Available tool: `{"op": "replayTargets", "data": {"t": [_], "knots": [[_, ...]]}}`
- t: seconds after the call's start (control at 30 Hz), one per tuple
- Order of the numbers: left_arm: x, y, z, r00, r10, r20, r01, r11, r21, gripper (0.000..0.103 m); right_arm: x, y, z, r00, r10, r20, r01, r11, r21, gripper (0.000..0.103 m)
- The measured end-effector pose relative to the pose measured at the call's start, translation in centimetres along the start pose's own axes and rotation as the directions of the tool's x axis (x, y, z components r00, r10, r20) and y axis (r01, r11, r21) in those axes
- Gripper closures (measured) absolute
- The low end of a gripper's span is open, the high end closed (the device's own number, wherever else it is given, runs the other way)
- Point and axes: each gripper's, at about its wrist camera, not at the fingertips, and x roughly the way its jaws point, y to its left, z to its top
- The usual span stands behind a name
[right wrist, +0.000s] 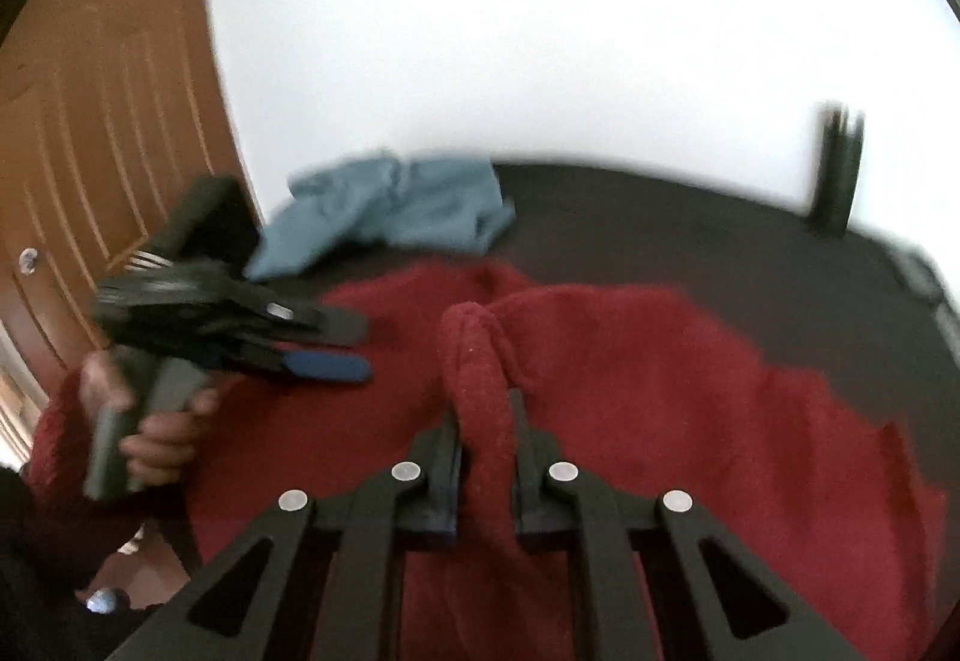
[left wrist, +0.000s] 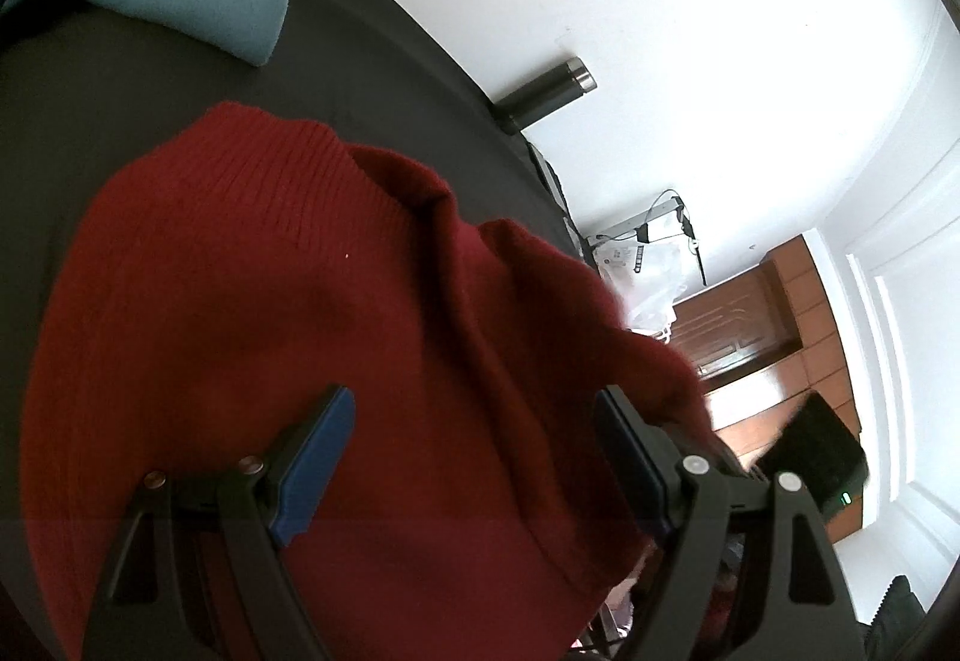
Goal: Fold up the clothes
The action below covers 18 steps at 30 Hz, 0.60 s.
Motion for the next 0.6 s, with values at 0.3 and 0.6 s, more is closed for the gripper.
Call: {"op": "replayTargets", "data": {"t": [0.3,0.6], "knots": [[0.1,0.0,0.1,1.0,0.007,0.004,-0.007,1.0,-0.01,0.019,-1.8,4.6,-4.4,0.997,0.024,-0.069,-0.042,0.961,-0.274,0.091],[-0.6,-2.6,0.4,0.994,0.106,0.008,-0.106,0.994,-0.001,0.019,0.3,4.0,-6.7,0.992,0.017,-0.129,-0.055,0.953,-0.299,0.082]]}}
